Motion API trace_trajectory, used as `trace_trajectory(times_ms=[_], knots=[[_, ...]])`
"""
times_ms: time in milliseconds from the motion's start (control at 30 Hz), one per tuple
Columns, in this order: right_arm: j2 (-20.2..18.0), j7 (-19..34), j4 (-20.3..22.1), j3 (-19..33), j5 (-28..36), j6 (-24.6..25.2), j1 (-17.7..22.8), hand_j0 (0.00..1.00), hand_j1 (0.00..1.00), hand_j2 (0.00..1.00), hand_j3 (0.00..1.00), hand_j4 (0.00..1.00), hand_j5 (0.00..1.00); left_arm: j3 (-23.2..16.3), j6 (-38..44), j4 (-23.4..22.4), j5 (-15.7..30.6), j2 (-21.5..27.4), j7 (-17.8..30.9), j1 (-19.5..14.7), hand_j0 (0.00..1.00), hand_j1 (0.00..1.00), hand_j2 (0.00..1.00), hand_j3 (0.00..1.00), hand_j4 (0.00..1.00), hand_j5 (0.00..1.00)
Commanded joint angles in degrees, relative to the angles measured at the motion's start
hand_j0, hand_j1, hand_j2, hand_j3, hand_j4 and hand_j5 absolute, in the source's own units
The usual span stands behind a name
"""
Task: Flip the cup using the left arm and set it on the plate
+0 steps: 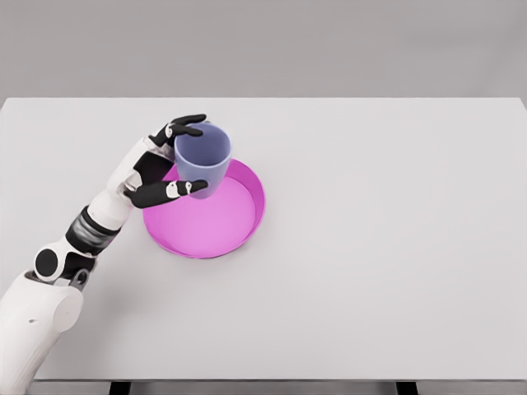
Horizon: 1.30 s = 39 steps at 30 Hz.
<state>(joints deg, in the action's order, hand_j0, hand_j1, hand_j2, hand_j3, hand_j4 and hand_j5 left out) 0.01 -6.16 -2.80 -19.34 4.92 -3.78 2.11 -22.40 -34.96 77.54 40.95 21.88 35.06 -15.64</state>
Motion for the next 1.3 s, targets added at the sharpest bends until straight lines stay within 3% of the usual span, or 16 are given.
trace_trajectory(times_ms=[0,600,733,900,1133,1267], knots=[[-0.01,0.00,-0.01,0.00,0.00,0.00,0.00,1.00,1.00,1.00,1.00,1.00,1.00,-0.01,-0.04,-1.43,-0.34,-0.09,-0.06,0.00,0.66,0.66,0.66,0.66,0.66,0.66],[-0.01,0.00,-0.01,0.00,0.00,0.00,0.00,1.00,1.00,1.00,1.00,1.00,1.00,-0.01,-0.04,-0.99,-1.93,-0.53,-0.06,0.44,0.66,0.66,0.66,0.66,0.66,0.66],[-0.01,0.00,-0.01,0.00,0.00,0.00,0.00,1.00,1.00,1.00,1.00,1.00,1.00,-0.01,-0.04,-0.81,-2.54,-0.26,-0.06,0.44,0.83,0.83,0.83,0.83,0.83,0.83],[-0.01,0.00,-0.01,0.00,0.00,0.00,0.00,1.00,1.00,1.00,1.00,1.00,1.00,-0.01,-0.04,-0.64,-2.54,0.00,-0.06,0.53,0.84,0.84,0.84,0.84,0.84,0.84],[-0.01,0.00,-0.01,0.00,0.00,0.00,0.00,1.00,1.00,1.00,1.00,1.00,1.00,0.08,-0.04,-0.64,-2.54,0.09,-0.06,0.53,0.96,0.96,0.96,0.96,0.96,0.96],[-0.01,0.00,-0.01,0.00,0.00,0.00,0.00,1.00,1.00,1.00,1.00,1.00,1.00,0.26,-0.04,-0.64,-2.63,0.18,-0.06,0.62,0.98,0.98,0.98,0.98,0.98,0.98]])
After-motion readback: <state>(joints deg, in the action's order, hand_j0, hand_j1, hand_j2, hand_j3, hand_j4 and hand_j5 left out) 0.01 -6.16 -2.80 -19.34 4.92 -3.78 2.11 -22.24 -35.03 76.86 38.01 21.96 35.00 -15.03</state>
